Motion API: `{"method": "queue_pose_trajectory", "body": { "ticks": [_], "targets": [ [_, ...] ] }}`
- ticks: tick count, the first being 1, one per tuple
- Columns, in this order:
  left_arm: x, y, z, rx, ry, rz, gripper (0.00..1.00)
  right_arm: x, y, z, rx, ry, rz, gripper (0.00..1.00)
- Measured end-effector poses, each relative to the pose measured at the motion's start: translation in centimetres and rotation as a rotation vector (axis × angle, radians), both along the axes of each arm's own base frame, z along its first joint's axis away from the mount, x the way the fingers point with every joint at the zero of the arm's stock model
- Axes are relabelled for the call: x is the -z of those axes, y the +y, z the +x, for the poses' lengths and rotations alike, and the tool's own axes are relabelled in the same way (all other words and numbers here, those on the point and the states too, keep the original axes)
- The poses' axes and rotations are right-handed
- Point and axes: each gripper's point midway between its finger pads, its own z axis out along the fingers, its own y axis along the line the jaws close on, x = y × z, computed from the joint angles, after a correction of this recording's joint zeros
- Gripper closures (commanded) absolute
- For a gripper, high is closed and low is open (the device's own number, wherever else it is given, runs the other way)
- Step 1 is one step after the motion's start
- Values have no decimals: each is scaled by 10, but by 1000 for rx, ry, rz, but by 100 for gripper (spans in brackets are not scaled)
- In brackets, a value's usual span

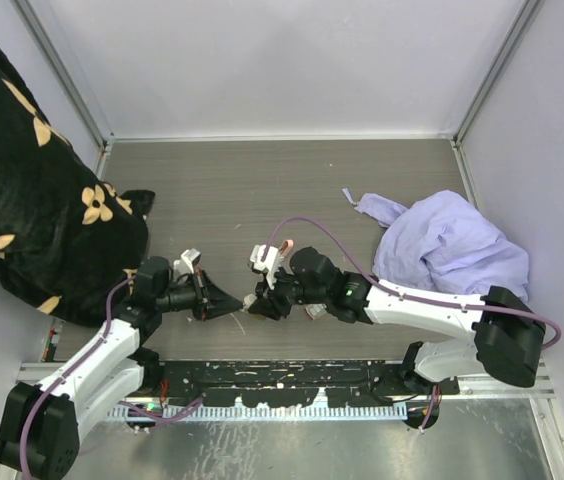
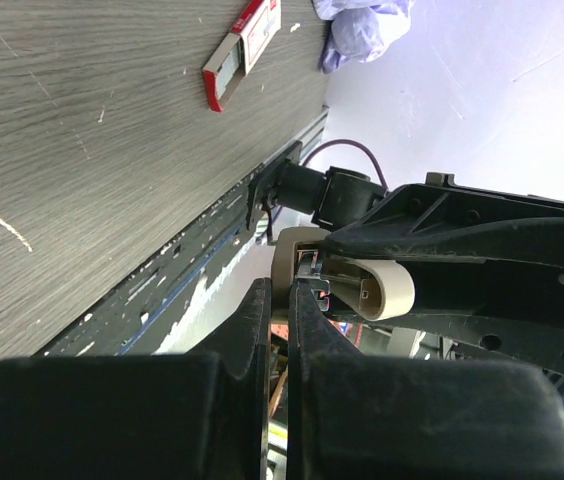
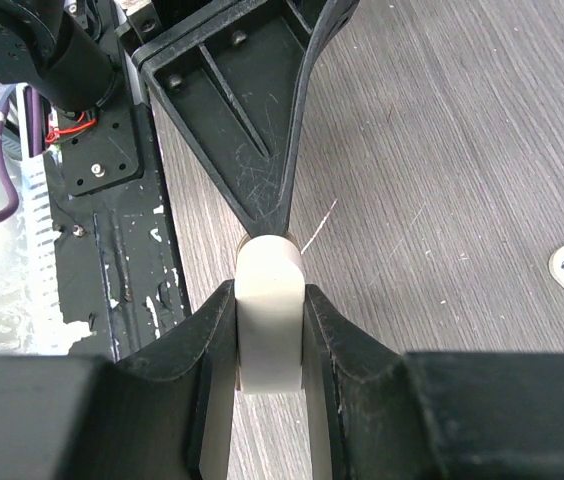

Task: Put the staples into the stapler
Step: Open the stapler at the center of the board.

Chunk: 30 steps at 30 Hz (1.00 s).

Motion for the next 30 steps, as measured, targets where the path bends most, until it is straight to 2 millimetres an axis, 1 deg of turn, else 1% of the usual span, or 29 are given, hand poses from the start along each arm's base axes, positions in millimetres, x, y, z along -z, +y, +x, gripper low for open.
{"method": "queue_pose_trajectory", "body": {
  "ticks": [4,9,13,19,26,30],
  "targets": [
    [-3,-2,2,1,1,-19,100,-7,-4,1,13,-5,28,99],
    [-5,-3,4,3,-6,-30,100,-10,-7,3,30,-5,56,97],
    [-7,-1,5,-4,-8,-35,100,-13,-9,4,39,-12,87,97],
    [-13,3,10,-27,-15,-56,100,-25,-14,6,69,-31,156,95],
    [-20,13,18,-73,-28,-77,100,-31,-27,7,123,-43,238,91],
    [-25,19,24,-106,-26,-93,100,-31,-30,8,142,-41,255,85]
  ]
}}
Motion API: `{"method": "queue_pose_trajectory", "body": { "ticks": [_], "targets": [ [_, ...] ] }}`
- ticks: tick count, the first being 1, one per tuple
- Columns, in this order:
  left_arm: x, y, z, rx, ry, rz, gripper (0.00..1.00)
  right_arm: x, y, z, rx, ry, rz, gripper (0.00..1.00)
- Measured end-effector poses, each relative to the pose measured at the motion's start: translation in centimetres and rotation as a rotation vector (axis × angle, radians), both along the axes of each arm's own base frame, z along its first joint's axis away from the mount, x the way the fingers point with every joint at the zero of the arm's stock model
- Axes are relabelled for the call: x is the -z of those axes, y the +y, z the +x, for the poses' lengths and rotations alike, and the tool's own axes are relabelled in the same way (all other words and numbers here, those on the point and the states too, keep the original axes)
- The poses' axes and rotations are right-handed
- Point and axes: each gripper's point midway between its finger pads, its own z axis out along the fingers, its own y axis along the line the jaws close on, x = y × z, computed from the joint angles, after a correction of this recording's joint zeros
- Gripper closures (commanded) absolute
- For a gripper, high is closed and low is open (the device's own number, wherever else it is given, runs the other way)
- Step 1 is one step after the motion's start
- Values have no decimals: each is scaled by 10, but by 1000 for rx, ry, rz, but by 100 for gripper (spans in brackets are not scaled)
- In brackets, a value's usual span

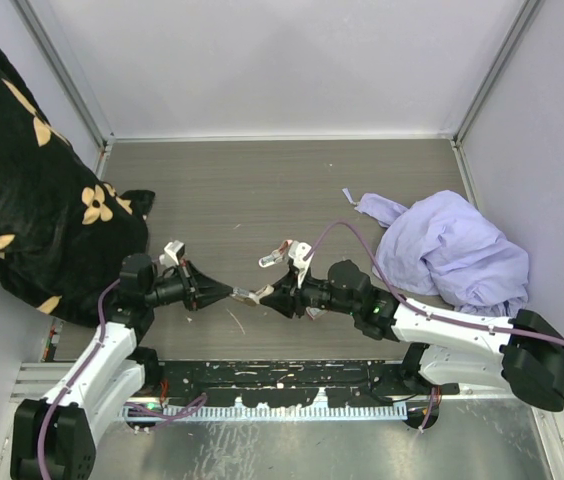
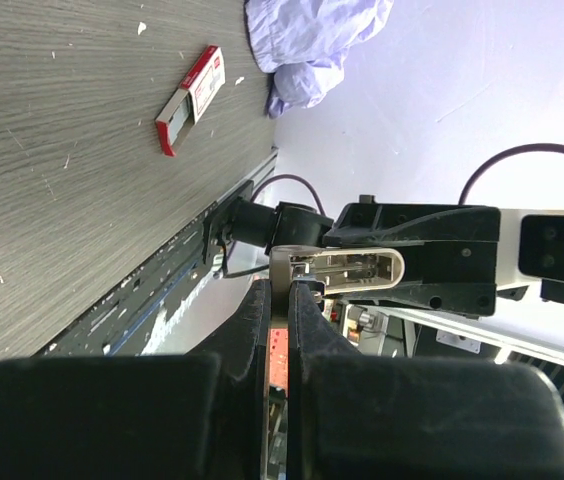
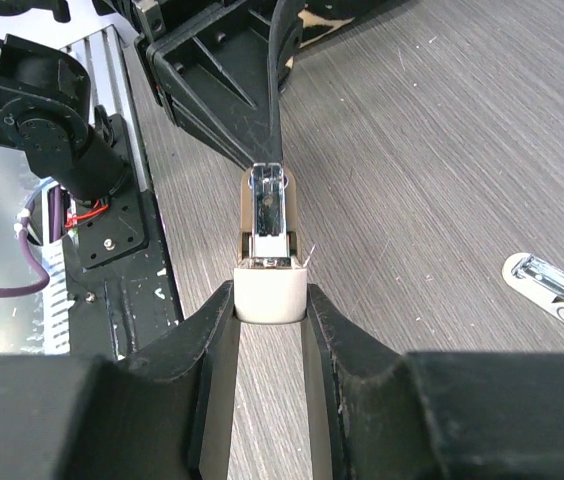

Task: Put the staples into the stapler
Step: Open the stapler at the center of the board.

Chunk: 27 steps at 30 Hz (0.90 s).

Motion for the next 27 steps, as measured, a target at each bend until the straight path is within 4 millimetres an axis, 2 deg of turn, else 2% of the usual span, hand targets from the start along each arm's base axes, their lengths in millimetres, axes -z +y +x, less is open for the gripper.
{"method": "queue_pose_trajectory", "body": {
  "ticks": [5,8,13,19,27],
  "targets": [
    [-2,4,3,-20,-4,-5,100,7,-2,-1,10,14,6,70],
    [-2,5,4,-26,-8,-6,100,10,-4,-1,19,26,10,57],
    [-1,12,13,-82,-29,13,100,26,-17,0,68,61,-19,42],
    [3,15,16,-104,-43,38,100,40,-28,1,120,102,-32,35],
    [6,25,24,-192,-168,107,100,18,-40,13,258,160,54,26]
  ]
}}
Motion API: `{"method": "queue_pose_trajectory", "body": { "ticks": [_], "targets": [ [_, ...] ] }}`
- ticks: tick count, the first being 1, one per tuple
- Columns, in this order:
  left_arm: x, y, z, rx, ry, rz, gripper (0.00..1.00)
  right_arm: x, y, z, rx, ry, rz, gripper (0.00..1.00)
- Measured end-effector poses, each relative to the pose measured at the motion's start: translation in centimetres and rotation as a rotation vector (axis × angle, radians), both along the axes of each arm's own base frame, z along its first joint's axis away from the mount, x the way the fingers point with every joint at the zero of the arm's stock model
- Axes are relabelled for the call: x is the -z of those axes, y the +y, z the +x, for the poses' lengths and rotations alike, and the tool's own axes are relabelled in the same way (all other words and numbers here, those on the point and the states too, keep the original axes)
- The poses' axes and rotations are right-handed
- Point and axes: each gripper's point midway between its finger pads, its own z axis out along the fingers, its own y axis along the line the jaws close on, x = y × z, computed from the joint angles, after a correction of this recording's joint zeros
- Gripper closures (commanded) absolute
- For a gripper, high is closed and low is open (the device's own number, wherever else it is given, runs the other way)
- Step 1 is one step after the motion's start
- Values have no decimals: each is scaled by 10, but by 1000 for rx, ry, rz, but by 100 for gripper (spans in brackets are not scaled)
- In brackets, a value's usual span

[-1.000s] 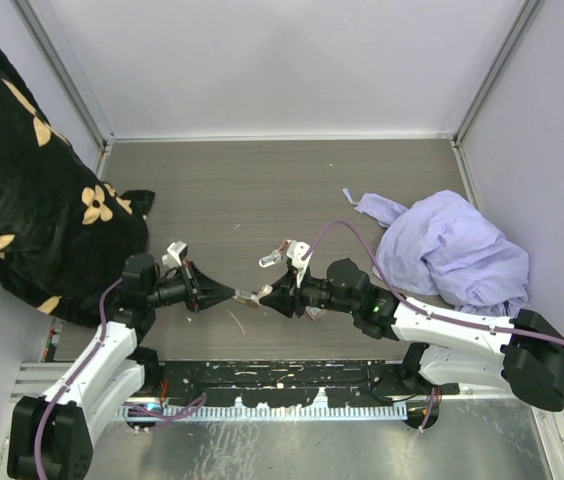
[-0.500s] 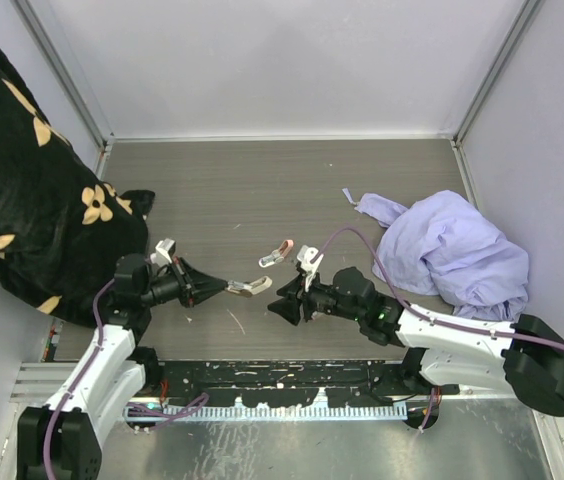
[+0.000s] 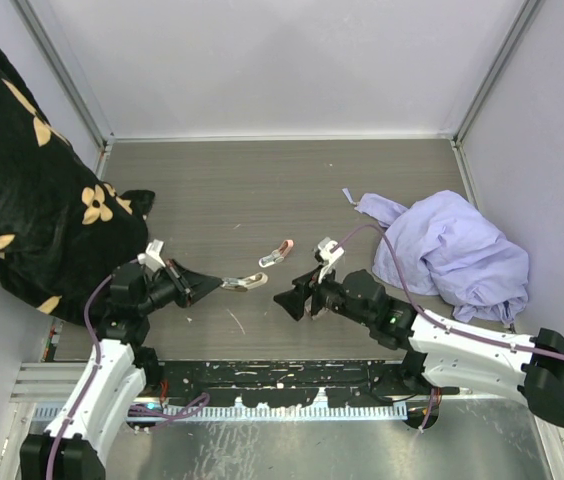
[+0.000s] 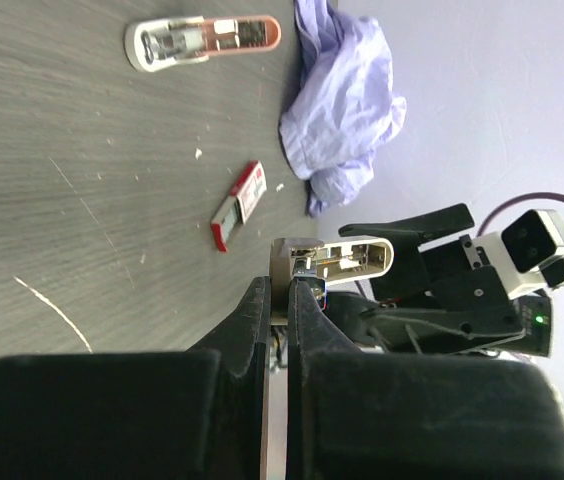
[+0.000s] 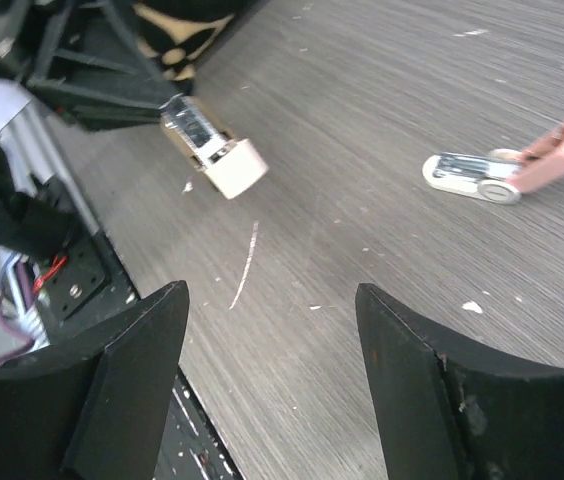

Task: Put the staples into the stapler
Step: Open the stapler at the center of the board, then place the stapler at the center of the board.

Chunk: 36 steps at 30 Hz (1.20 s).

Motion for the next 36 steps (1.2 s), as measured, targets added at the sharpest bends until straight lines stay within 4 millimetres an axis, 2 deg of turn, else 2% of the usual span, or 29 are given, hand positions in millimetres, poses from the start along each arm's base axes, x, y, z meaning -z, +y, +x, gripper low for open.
{"method": "queue_pose_trajectory", "body": {
  "ticks": [5,10,14,18,25,30,36],
  "targets": [
    [-1,11,6,-100,-79,41,100,-9,-13,27,218,106,-29,24],
    [-8,22,8,-183,-181,69,100,-31,-6,43,328,203,12,28],
    [-4,26,6,-213,-191,80,100,-29,6,47,347,280,13,35],
    [1,28,5,-221,-186,90,100,-23,20,46,325,339,8,37],
    [5,28,5,-215,-176,103,100,-9,42,43,269,408,-5,48],
    [6,28,5,-214,-171,105,100,-5,49,45,260,418,-11,53],
    [6,27,5,-212,-171,104,100,-12,53,47,253,407,13,57]
  ]
}}
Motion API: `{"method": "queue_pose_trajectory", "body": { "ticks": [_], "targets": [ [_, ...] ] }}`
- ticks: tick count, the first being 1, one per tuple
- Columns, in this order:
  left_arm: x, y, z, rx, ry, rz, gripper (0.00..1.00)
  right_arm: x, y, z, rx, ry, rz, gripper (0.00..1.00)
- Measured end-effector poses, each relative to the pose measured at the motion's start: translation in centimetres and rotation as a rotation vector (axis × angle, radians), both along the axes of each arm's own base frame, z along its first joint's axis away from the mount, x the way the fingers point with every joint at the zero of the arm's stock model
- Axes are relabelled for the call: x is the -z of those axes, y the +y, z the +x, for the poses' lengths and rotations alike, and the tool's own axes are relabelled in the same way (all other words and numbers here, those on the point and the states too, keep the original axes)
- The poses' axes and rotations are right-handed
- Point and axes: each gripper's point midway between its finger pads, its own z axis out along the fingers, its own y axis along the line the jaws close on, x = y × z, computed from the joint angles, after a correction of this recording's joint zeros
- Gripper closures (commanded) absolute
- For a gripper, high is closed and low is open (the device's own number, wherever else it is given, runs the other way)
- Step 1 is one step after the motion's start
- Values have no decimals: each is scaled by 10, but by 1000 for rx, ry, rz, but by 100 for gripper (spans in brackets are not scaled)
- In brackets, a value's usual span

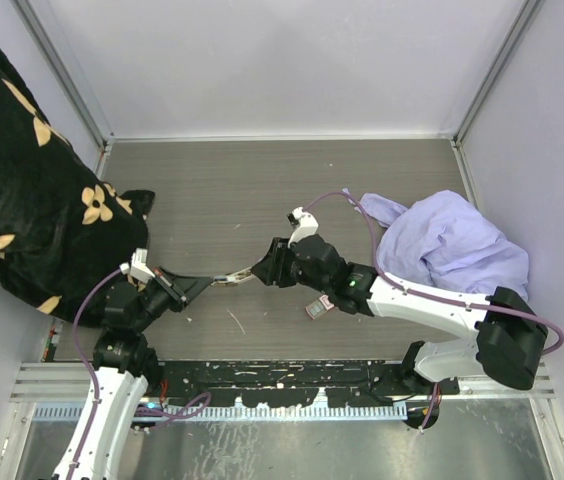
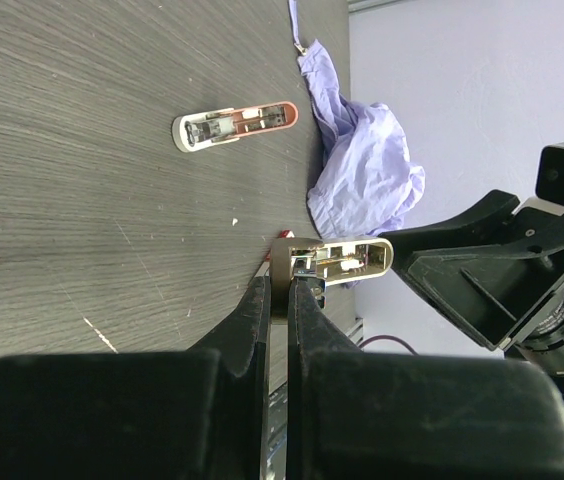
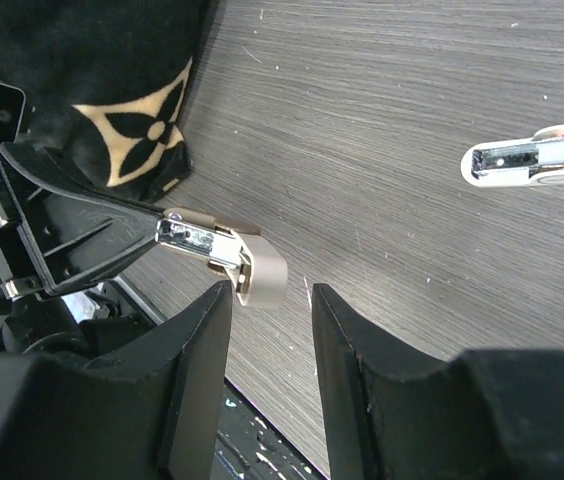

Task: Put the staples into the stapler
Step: Place the stapler at the center of the board.

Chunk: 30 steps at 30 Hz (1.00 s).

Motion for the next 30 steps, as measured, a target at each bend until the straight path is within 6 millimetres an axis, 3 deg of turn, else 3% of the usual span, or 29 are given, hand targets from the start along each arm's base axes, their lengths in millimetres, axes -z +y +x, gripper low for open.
{"method": "queue_pose_trajectory", "body": {
  "ticks": [14,30],
  "targets": [
    [0,-1,-1,5,0,0,100,0,9,5,-2,2,4,67],
    [-2,-1,0,4,-11,-2,100,-1,10,4,16,34,32,66]
  ]
}}
